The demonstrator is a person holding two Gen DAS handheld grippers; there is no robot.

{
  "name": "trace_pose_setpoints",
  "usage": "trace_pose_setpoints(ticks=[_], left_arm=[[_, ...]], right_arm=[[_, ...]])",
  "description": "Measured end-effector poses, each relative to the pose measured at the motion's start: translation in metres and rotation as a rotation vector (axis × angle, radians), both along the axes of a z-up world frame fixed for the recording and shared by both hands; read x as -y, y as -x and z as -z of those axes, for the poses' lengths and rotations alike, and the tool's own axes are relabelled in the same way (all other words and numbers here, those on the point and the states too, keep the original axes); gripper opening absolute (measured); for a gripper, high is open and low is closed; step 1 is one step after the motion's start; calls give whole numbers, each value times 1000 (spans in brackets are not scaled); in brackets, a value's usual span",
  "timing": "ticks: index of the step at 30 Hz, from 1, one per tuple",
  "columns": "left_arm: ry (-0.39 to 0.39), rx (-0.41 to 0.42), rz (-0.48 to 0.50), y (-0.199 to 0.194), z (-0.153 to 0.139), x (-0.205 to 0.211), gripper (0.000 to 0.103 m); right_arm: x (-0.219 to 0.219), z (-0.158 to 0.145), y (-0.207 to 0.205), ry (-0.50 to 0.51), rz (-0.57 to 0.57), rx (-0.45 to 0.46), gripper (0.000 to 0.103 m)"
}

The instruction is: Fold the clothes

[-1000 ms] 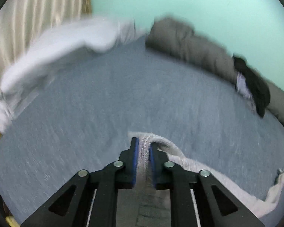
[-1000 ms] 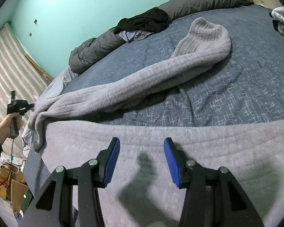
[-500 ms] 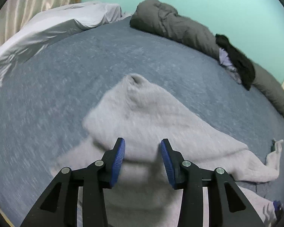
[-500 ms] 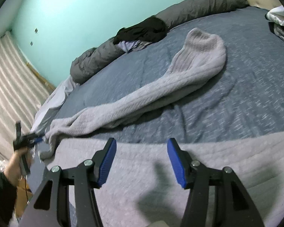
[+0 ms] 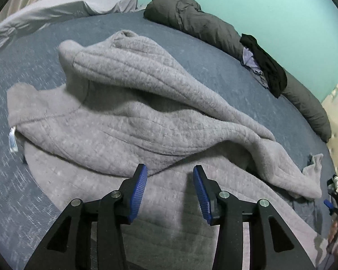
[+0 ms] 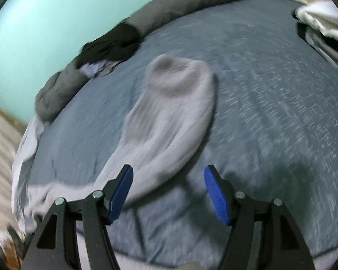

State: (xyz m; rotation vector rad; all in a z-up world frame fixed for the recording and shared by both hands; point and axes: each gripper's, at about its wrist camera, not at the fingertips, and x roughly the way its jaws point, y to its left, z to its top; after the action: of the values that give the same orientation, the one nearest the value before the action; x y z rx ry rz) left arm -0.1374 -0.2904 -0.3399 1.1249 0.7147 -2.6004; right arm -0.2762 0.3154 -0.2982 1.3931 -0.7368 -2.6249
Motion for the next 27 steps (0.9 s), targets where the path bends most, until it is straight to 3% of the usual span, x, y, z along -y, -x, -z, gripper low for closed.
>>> trace_pose_setpoints(ticks=[6, 8, 9, 10, 12, 17, 19, 21, 24, 25, 27], left_arm=[[-11, 2, 14, 2, 3, 2, 47], [-13, 3, 18, 2, 4, 1, 47], [-14, 5, 21, 2, 4, 1, 47], [-15, 6, 24, 2, 4, 0, 47], [-18, 9, 27, 2, 5, 0, 47], [-29, 4, 24, 1, 4, 1, 47], [-35, 3, 23, 1, 4, 2, 47], [-50, 1, 21, 0, 4, 3, 47], [-60, 0, 14, -3, 4, 6, 47], [-62, 0, 13, -4, 4, 7, 47], [-62, 1, 10, -5, 4, 8, 48]], right_arm=[[-7, 27, 37, 10, 26, 78, 65], [-6, 31, 39, 48, 27, 68, 44], [-5, 31, 40, 65, 24, 63, 22], [-3, 26, 37, 57, 16, 41, 11], [0, 11, 29, 32, 0, -10, 4], [-12, -36, -7, 10, -2, -160, 3], [-23, -51, -30, -43, 18, -189, 3], [-30, -50, -43, -101, 24, -168, 4], [-36, -10, -41, -102, -50, 69, 6], [-36, -3, -44, -118, -61, 110, 9], [-39, -7, -53, -153, -54, 96, 19]])
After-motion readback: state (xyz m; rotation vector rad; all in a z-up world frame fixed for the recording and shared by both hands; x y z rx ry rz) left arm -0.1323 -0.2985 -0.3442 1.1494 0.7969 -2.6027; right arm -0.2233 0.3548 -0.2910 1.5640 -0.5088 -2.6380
